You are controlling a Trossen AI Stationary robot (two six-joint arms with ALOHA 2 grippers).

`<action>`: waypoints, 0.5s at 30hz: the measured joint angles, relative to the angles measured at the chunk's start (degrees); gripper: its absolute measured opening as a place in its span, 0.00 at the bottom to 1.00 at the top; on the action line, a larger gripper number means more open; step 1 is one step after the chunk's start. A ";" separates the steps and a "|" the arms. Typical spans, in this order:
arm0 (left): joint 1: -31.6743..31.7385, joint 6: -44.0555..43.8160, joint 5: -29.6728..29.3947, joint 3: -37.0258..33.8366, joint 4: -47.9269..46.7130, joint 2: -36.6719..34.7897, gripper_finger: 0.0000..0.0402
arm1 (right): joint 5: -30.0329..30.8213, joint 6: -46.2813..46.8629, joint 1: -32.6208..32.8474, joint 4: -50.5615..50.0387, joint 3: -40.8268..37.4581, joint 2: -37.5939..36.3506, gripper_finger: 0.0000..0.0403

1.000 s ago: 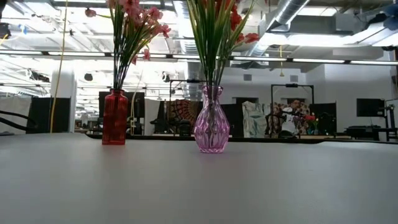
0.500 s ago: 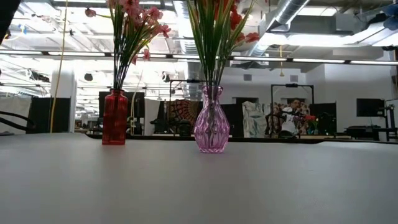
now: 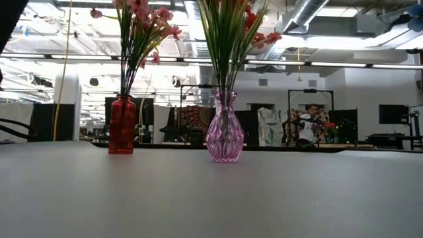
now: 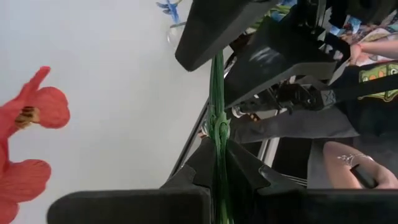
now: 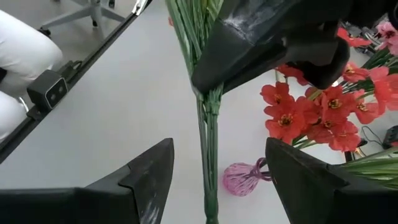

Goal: Sort flowers into vase by color
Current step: Put the red flowers into the pink vase

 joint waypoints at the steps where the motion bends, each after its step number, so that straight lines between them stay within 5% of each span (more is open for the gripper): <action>1: 0.00 0.00 0.09 0.00 0.20 0.00 0.02 | 0.00 0.04 -0.18 -0.02 0.00 0.00 0.70; 15: -0.04 0.52 0.22 0.00 3.07 0.00 0.02 | -1.88 0.47 -0.56 -0.39 0.00 0.02 0.62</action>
